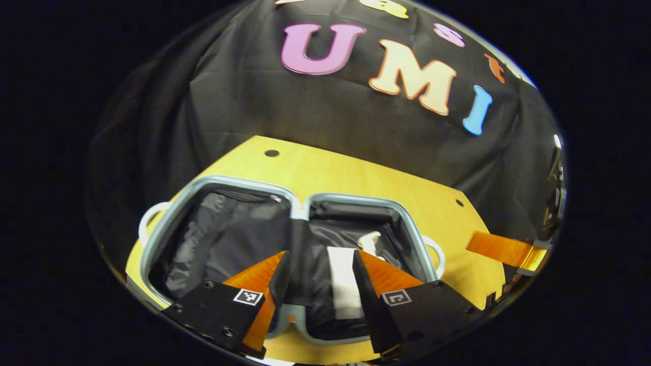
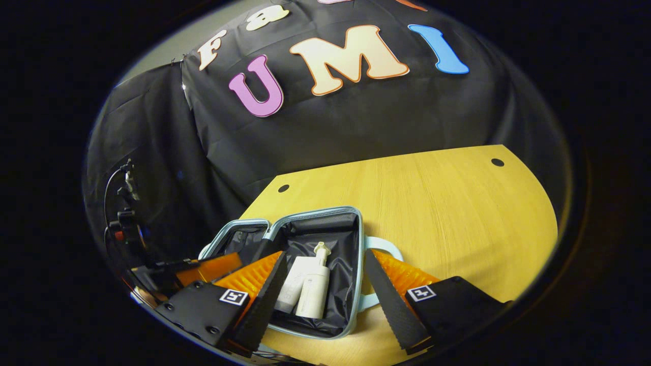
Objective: First open the suitcase, pack the skin care products into it, and then close the suitcase.
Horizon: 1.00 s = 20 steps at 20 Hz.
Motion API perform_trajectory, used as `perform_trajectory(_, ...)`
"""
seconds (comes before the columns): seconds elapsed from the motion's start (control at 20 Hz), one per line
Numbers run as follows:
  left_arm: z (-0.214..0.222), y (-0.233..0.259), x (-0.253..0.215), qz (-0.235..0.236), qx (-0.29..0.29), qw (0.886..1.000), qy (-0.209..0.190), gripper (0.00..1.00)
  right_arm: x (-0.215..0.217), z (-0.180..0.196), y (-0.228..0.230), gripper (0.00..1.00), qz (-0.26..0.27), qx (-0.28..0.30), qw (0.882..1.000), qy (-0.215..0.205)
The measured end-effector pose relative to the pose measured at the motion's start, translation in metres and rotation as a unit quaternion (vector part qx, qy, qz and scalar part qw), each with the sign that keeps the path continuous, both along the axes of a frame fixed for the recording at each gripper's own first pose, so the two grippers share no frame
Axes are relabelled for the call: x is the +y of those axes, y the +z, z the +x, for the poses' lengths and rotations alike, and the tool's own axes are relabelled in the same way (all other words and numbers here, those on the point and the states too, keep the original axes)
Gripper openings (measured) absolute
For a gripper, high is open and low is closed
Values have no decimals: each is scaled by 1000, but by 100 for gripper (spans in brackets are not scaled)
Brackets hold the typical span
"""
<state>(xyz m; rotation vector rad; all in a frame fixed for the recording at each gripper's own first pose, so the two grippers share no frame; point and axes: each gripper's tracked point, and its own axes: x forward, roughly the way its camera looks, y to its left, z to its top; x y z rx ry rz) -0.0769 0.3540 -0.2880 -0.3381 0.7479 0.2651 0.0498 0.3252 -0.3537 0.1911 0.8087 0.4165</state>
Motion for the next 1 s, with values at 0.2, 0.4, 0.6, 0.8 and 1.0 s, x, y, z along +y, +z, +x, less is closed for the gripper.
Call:
perform_trajectory(0.2,-22,9,95,35,10,997,67,75,-11,-4,2,97,-16,-8,1000,-1)
perform_trajectory(0.4,-51,-1,181,84,43,991,99,70,-17,-6,5,94,-27,-12,1000,-8)
perform_trajectory(0.6,-70,-17,248,113,83,984,112,70,-25,-11,0,94,-50,-10,999,-16)
perform_trajectory(0.8,-89,-59,275,90,131,980,121,70,-25,-14,-6,95,-63,0,998,-22)
perform_trajectory(1.0,-106,-95,278,50,174,979,97,70,-27,-18,-9,94,-72,8,997,-28)
